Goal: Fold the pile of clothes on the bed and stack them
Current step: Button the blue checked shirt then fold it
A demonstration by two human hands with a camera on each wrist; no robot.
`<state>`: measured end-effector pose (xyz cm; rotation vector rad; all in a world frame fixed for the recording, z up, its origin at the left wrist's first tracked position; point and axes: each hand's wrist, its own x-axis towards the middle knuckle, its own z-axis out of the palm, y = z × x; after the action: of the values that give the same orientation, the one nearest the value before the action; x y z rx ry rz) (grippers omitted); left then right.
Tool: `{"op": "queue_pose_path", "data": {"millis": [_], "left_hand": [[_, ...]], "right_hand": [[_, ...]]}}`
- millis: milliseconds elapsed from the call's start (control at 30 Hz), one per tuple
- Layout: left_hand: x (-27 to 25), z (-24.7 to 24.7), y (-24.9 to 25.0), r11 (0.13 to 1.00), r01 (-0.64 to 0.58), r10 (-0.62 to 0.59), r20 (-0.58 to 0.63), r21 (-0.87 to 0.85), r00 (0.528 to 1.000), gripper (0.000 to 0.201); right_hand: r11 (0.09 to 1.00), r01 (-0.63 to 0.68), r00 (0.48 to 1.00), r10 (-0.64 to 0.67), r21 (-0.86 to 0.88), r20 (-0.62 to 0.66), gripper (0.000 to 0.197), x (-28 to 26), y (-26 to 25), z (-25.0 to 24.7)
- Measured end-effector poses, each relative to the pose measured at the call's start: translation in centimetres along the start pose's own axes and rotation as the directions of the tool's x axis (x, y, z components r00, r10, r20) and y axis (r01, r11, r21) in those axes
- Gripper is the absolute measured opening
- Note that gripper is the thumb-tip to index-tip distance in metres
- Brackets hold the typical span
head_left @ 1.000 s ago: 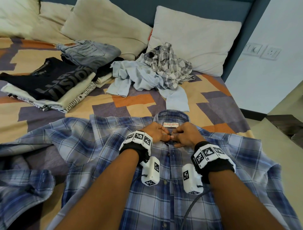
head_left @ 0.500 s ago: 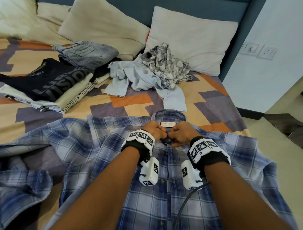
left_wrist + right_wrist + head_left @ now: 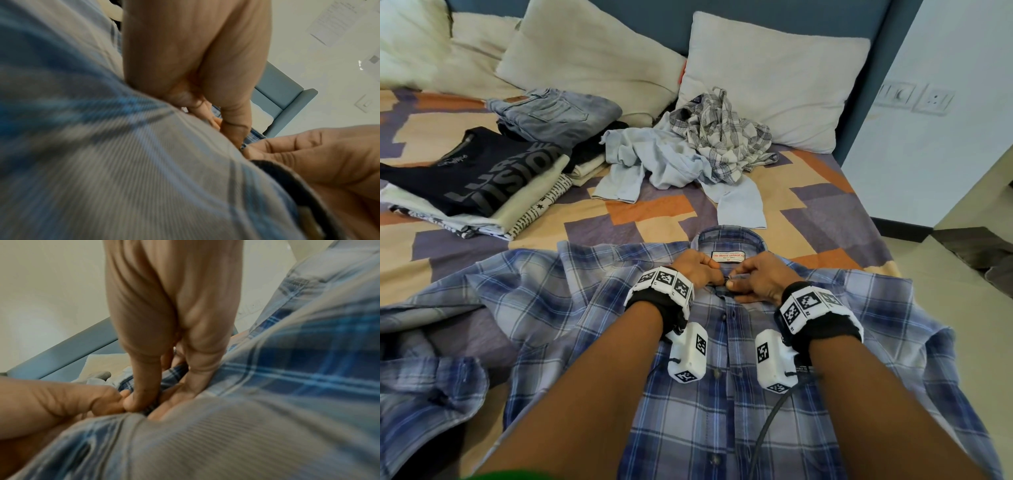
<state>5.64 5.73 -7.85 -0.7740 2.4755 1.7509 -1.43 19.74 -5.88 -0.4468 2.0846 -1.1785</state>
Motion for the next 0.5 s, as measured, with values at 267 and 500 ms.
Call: {"op": "queue_pose_path", "data": {"millis": [267,500], "left_hand": [[-0.3,-0.2,0.6,0.998,-0.002,0.0,0.025,0.058,1.0,0.021],[-2.4,0.0,0.9,0.999,-0.034,0.034,0.019,0.003,0.999,0.036]], "right_hand": [[0.999,-0.014,0.997,0.018,0.05,-0.07,0.011,-0.5,0.1,0.0],[1.0,-0.031,0.988,0.031,0.008,-0.151,0.02,-2.2,-1.4,0.6]]}}
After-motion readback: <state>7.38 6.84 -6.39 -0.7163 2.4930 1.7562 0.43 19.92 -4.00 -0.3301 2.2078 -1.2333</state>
